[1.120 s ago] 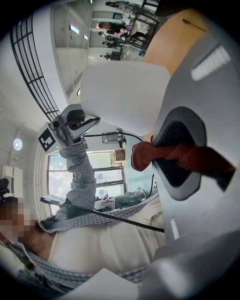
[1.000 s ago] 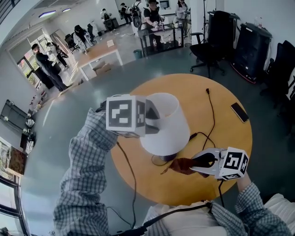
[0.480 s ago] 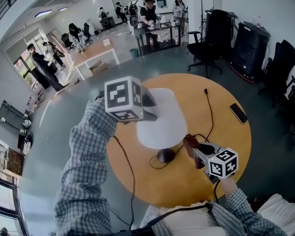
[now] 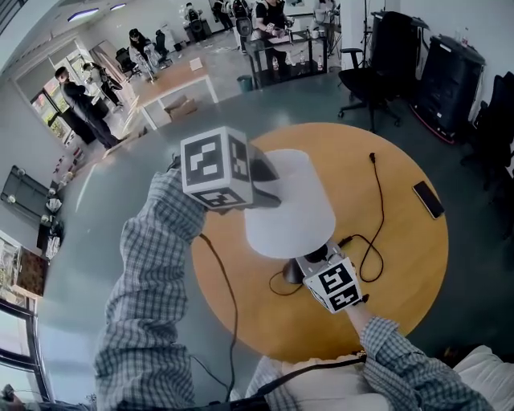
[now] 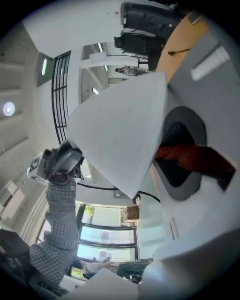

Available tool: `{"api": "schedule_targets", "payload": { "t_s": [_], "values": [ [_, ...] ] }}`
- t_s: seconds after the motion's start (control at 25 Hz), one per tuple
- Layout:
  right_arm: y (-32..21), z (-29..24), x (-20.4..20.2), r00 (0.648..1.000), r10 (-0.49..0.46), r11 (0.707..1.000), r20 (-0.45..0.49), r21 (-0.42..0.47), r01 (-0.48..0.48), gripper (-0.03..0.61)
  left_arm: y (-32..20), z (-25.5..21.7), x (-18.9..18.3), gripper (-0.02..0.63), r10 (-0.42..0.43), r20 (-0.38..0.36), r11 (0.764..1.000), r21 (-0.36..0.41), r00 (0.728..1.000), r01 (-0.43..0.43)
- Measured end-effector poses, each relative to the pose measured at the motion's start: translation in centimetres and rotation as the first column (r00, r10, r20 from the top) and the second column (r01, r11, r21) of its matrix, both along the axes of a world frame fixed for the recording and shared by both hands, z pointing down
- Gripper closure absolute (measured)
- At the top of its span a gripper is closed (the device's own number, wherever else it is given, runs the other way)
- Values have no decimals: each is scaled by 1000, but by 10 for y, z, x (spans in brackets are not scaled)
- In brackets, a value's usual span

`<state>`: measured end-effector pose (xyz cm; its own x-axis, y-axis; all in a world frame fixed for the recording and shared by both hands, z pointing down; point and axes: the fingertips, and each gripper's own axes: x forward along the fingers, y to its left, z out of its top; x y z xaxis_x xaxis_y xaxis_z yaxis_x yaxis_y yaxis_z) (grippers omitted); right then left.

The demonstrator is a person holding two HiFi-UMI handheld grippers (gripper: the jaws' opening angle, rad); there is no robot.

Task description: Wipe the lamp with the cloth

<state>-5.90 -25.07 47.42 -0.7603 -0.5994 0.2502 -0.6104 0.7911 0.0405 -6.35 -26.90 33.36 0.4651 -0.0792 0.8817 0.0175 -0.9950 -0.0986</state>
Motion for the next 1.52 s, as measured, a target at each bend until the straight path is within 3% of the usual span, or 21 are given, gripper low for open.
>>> {"api": "schedule_targets", "payload": {
  "t_s": [0.16, 0.28, 0.52, 0.64, 0.68, 0.76, 0.88, 1.0, 1.24, 1.4, 1.52],
  "values": [
    [16, 13, -31, 971, -107, 992, -216, 46, 120, 517, 0, 0, -1, 499, 3, -1, 1000, -2, 1000, -3],
    [31, 50, -42, 921, -174, 983, -350, -6, 183, 517, -2, 2, 1, 497, 0, -4, 1000, 5, 1000, 0],
    [76, 117, -44, 811, -322, 947, -488, -173, 272, 517, -1, 1, 1, 495, 2, -7, 1000, 15, 1000, -2],
    [92, 134, -40, 778, -364, 931, -512, -214, 295, 517, 0, 0, 1, 495, 6, -7, 1000, 19, 1000, -6],
    [93, 134, -38, 783, -355, 935, -510, -199, 294, 516, 0, 1, 1, 494, 5, -7, 1000, 20, 1000, -5],
    [81, 119, -33, 833, -284, 958, -475, -119, 259, 517, 0, 2, 2, 494, 5, -8, 1000, 22, 1000, -5],
    [47, 74, -24, 924, -126, 991, -361, -5, 134, 517, 3, 0, 1, 494, 8, -10, 1000, 26, 1000, -8],
    [18, 35, -12, 973, -5, 999, -232, 38, 14, 518, 5, 0, 0, 494, 4, -10, 1000, 30, 1000, -4],
    [-8, 18, 16, 987, 141, 990, -81, 9, -141, 520, 8, -2, -2, 494, 2, -19, 999, 36, 1000, -1],
    [-22, 54, 47, 969, 206, 976, -138, -49, -214, 520, 11, -1, -2, 494, 3, -20, 999, 40, 1000, -2],
    [-18, 82, 55, 958, 187, 972, -216, -103, -213, 520, 13, -1, -1, 494, 3, -21, 999, 46, 1000, -2]
  ]
}}
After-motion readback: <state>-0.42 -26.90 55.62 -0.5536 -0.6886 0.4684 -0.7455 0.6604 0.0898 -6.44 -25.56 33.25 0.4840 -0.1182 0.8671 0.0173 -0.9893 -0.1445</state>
